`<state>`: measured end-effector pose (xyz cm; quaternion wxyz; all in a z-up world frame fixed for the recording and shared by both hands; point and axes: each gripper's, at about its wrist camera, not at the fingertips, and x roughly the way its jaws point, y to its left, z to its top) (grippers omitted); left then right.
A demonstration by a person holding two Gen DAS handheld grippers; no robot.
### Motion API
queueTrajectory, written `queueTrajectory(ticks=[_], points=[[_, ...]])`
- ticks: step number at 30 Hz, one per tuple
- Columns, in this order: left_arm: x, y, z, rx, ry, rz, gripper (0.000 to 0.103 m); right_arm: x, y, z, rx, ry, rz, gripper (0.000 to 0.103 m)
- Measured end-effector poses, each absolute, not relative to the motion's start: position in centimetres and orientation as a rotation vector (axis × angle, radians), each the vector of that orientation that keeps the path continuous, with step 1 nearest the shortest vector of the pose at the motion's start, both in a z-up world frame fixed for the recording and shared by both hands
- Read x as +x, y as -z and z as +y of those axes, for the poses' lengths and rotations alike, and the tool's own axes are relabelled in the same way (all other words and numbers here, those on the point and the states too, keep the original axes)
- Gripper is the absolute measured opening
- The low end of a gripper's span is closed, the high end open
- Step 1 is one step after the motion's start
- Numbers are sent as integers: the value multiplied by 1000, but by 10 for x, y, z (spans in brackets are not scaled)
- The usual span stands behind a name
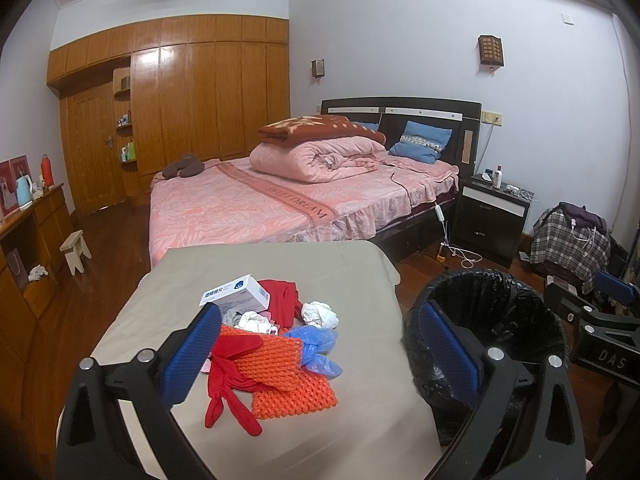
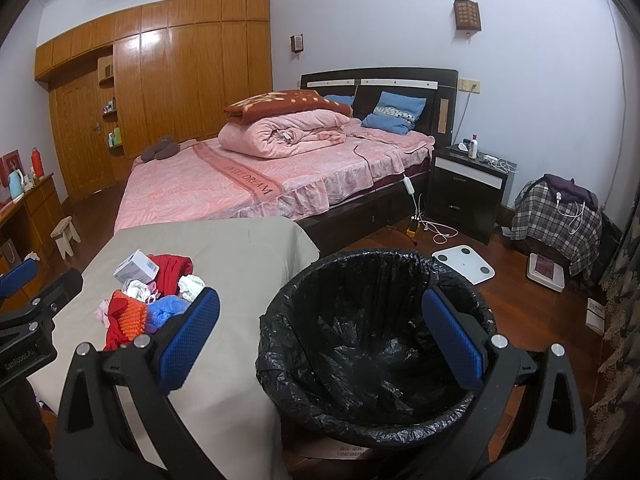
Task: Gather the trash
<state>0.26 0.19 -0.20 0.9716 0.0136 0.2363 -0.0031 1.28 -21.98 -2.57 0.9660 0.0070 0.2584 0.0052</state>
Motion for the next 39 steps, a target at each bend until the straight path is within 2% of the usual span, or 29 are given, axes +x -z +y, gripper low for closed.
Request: queueTrajectory(ticks=[10,25,28,30,31,39], points=[[6,11,11,33,-26,466,97,22,40,-200,19,-39,512,98],[36,69,113,55,-240,511,97,79,77,-129,29,-189,549,98],[41,79,122,57,-240,516,96,90,91,-113,14,-212,560,93],[46,86,127,58,-238,522,93,99,101,-102,2,-233,585,83],[48,88,129,58,-239,525,92,104,107,-96,-3,-246,599,81],[65,121,146,51,-246,569,88,138,147,-66,-59,-271,675,78]])
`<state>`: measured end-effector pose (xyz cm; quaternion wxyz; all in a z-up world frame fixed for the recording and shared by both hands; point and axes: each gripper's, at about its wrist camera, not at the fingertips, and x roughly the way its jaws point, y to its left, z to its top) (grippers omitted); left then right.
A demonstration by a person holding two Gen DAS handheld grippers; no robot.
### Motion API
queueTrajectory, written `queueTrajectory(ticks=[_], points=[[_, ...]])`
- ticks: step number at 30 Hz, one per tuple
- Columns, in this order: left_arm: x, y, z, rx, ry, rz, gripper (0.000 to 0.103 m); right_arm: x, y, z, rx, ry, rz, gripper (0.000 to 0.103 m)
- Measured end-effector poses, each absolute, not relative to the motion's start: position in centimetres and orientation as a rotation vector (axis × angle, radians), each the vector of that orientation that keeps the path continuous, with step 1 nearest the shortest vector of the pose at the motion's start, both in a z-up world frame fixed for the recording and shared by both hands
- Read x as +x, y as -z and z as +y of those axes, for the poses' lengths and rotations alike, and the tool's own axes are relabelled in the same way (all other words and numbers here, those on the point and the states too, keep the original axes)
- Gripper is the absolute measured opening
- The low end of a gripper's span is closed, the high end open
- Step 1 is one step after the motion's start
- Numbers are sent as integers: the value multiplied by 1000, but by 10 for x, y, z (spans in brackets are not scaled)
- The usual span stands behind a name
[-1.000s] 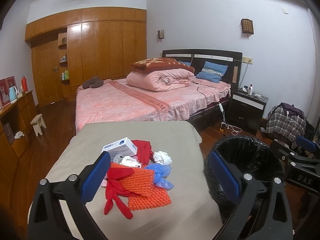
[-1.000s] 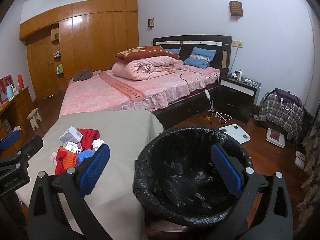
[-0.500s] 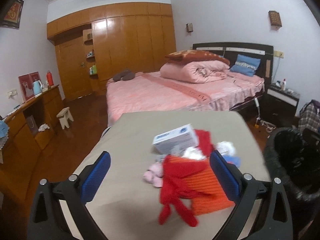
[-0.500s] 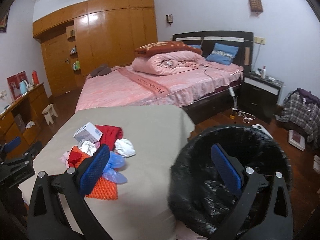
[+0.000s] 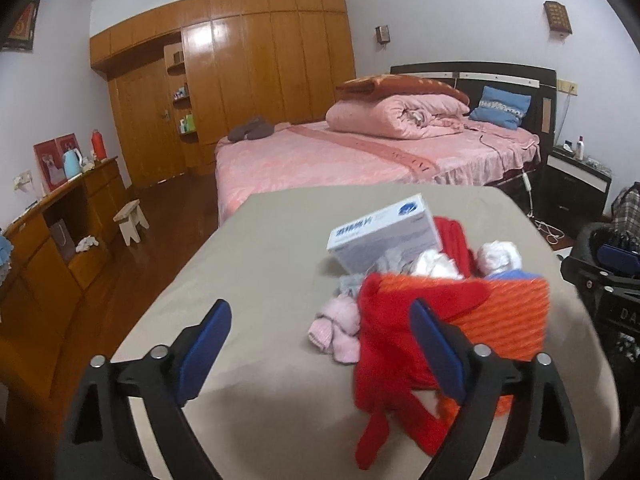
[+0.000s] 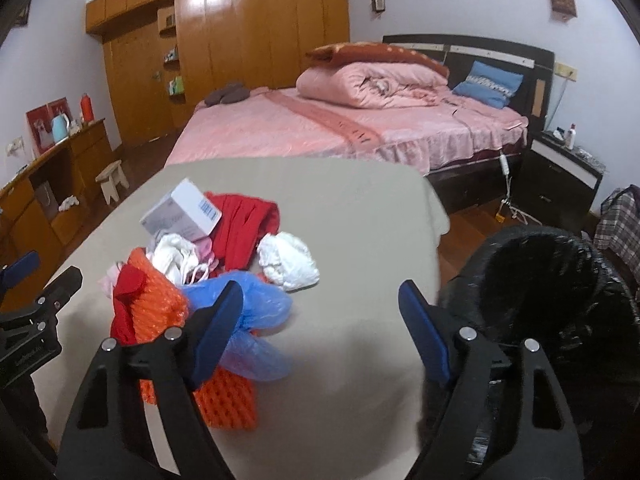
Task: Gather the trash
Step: 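Grasp the red gloves with the left tool while the right tool grasps the blue plastic bag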
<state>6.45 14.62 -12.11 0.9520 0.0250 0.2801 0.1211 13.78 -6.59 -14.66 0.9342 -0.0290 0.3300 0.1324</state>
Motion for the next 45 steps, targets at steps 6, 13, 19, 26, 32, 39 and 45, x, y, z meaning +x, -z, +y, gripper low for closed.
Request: queueTrajectory(ticks=[6,13,19,26,32,39,45], points=[[66,137,166,20,-273,605,86,149,167,-51,-98,-287,719,77],[69,146,173,8,-275,630,86,153,180,-35,-101,-348,752,77],[70,149,177,3,-278,635,86,154,179,-29,-87,-412,782,77],[70,150,180,5,-280,634,86,142,168,-22,-119,-472,768,77],[67,149,184,-5,-294,633,86,140,162,-22,-115,-479,758,77],[65,147,192,-22,-313,635,86,136,161,-17,-141,-497,754,77],[65,149,190,-18,-304,643,86,145,170,-9,-118,-536,781,58]])
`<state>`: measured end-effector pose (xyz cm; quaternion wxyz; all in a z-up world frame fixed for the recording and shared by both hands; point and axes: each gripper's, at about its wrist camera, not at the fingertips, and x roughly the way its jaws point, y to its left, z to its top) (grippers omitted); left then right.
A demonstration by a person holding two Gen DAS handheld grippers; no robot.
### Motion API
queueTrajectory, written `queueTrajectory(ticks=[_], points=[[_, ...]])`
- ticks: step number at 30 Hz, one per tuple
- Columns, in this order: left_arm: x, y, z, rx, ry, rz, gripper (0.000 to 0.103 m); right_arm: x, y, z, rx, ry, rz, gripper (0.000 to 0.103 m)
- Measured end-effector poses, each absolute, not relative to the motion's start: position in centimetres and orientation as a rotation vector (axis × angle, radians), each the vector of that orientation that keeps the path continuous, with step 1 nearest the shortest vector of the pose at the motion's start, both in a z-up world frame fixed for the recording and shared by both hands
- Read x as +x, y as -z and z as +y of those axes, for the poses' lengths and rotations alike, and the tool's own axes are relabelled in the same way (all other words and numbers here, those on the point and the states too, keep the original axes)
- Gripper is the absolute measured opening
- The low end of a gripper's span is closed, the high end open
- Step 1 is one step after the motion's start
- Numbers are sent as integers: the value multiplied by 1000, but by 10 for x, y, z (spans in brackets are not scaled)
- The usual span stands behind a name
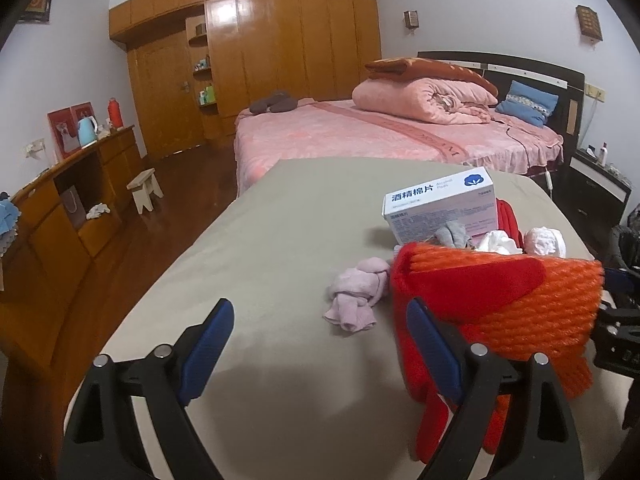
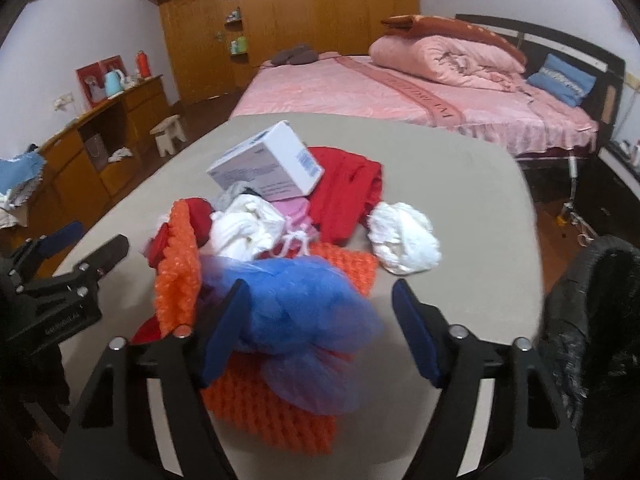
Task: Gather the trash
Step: 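Grasp the red gloves with the left tool while the right tool grasps the blue plastic bag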
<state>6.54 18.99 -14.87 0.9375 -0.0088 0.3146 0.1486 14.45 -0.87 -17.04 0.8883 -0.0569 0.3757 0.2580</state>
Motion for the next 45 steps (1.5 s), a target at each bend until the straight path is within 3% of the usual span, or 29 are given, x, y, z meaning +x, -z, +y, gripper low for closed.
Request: queueTrajectory(ticks=[1,3,7,11,15,22,25,26,27,30,32,35,37,38,40,43,45], points=[[66,148,190,-17,-302,643,86,148,172,-8,-102,-570,800,53],[66,147,189,-17,-298,642,86,150,173,-8,-61,-616,831,32],[65,145,188,-27,-283,641,86,145,169,-11,-57,-658,824,14],[66,144,181,-32,-248,636,86,141,162,-23,-50,-631,799,9],[67,141,170,-41,-197,630,79,141,155,-39,-29,-587,777,5],[72,145,155,-52,-148,646,71,143,154,-66,-36,-504,765,5],[77,148,149,-48,-136,658,70,145,164,-67,-37,-493,808,14],[77,149,147,-44,-133,659,70,145,165,-67,-35,-492,815,28],[78,149,146,-43,-133,661,70,145,167,-67,-36,-485,818,49],[79,149,145,-38,-137,659,70,143,167,-67,-35,-476,809,76],[79,149,145,-40,-141,658,70,145,170,-64,-47,-474,813,81],[81,151,144,-47,-143,663,70,152,176,-59,-61,-461,822,81],[82,152,144,-48,-136,668,66,157,181,-56,-59,-475,839,68],[83,153,144,-51,-130,671,62,158,183,-55,-64,-486,849,56],[84,155,145,-64,-115,675,57,160,187,-53,-63,-511,866,46],[90,160,146,-88,-94,689,44,157,185,-56,-51,-520,862,39],[94,163,148,-117,-57,698,27,155,181,-58,-47,-513,850,38]])
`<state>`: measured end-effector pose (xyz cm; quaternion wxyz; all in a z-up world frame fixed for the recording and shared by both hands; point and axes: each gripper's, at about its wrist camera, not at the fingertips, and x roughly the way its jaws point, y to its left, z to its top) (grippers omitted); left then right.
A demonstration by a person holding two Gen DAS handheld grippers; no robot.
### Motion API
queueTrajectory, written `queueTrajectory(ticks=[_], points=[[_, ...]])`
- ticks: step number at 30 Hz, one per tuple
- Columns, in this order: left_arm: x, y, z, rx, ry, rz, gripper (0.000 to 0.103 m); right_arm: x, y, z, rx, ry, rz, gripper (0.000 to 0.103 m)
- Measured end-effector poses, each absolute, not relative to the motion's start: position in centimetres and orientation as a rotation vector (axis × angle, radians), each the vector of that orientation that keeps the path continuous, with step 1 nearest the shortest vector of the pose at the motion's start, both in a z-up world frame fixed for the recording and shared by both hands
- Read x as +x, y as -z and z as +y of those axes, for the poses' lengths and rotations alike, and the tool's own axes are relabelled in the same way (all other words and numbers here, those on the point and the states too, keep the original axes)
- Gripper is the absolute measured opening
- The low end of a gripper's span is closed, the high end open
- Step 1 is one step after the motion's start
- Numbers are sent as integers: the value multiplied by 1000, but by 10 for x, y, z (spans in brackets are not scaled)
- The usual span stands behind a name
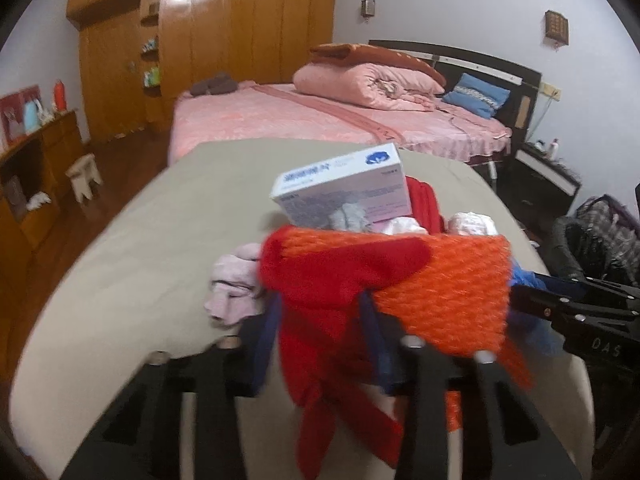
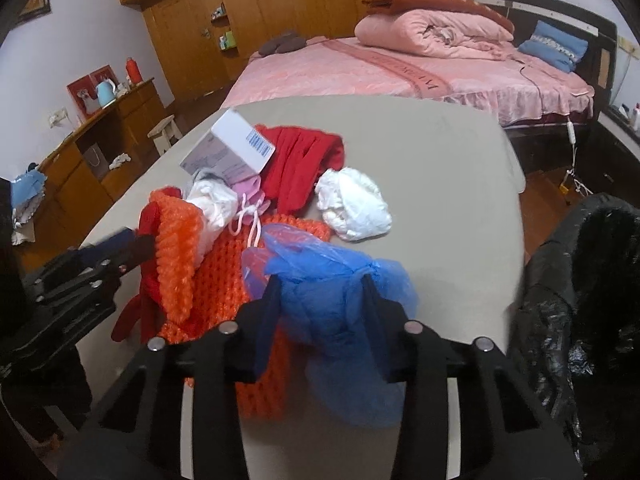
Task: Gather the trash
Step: 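Grasp the red gloves with the left tool while the right tool grasps the blue plastic bag, then carry the red gloves and blue bag over the bin and release both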
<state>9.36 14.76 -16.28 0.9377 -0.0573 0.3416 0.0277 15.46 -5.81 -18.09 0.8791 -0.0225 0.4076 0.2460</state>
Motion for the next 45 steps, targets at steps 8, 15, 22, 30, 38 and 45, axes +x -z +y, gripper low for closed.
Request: queueTrajectory(ticks=[8,15,22,30,38,45], points=[[86,152,157,-165,-41,655,5,135,155,-65,-69,-517,767,38],[73,129,162,-188,-51,607,4,129,133,-72,-49,-515,725,38],[69,89,157,-199,-18,513,4,130,109,-82,-17,-504,680,38],[68,38,139,-209,49,407,4,131,81,-101,8,-477,626,38],[82,28,129,-207,63,405,4,131,72,-115,6,-451,609,38],[86,30,106,-183,103,429,4,124,64,-129,17,-417,595,38]])
